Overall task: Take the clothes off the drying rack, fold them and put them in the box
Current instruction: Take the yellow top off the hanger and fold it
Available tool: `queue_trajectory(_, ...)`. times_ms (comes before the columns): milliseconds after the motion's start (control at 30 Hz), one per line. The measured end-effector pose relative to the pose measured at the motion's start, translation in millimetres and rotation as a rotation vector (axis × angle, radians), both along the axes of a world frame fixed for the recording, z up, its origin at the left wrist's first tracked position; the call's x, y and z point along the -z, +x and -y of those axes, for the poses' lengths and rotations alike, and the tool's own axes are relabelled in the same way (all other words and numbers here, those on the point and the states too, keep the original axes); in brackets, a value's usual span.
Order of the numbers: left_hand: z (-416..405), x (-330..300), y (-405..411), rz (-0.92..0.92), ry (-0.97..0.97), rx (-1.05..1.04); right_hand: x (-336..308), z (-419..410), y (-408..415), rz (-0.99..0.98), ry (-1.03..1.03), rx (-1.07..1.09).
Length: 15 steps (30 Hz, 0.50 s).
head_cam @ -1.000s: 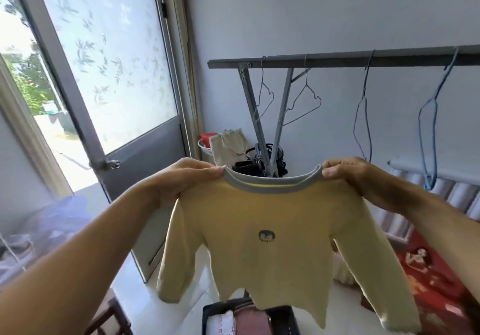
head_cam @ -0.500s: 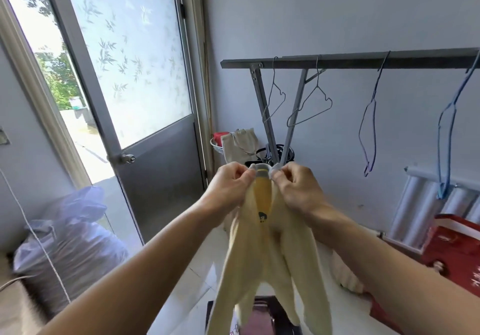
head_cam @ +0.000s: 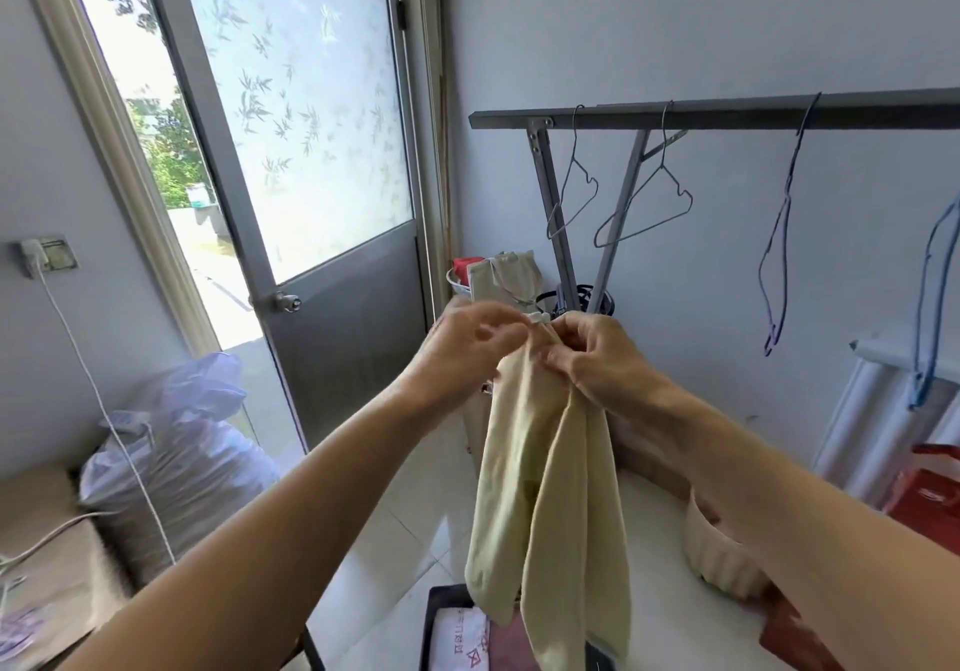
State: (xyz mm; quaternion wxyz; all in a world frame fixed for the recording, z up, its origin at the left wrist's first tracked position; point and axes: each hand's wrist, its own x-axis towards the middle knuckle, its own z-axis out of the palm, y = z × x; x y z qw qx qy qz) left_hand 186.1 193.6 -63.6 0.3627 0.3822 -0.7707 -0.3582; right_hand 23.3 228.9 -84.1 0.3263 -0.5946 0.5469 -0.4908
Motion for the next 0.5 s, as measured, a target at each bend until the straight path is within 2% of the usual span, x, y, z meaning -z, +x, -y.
queue_trajectory(67, 16, -1, 7, 0.239, -0.293, 0.034, -3, -1, -4, 0.018, -0.004, -0.118)
queue_trajectory(133, 24, -7, 6, 0.372, -0.323, 0.156, -8, -4, -6, 0.031, -0.031, -0.238)
queue_trajectory(167, 26, -11, 6, 0.371, -0.284, 0.210, -10, -4, -7, 0.039, -0.053, -0.263)
queue_trajectory(267, 25, -23, -1, 0.193, -0.098, 0.294, -12, -5, -15, 0.074, -0.144, -0.218)
queue_trajectory(367, 25, -27, -9, 0.152, -0.151, 0.240, -2, -6, -28, 0.026, -0.140, -0.163)
queue_trajectory(500, 27, -30, -16, 0.134, -0.178, 0.212, 28, -8, -45, -0.041, 0.041, -0.127)
